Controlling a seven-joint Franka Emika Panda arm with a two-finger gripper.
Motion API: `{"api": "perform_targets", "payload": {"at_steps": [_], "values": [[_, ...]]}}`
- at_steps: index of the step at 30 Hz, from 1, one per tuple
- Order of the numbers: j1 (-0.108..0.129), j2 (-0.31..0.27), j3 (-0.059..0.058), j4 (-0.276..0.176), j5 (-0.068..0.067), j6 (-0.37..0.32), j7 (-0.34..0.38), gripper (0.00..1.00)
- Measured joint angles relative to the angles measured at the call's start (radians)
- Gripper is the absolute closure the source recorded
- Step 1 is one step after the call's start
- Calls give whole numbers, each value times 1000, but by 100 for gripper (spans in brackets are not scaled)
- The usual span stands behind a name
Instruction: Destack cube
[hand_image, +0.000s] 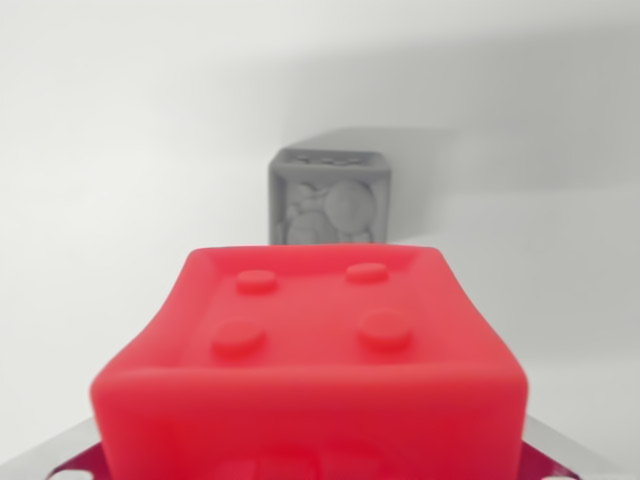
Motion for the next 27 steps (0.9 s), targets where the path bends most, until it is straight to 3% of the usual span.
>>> {"api": "perform_targets", "payload": {"at_steps": [7, 27], "values": [[-2, -22, 0, -7, -1, -16, -29, 100], [-31, -60, 0, -107, -2, 39, -248, 100]]}}
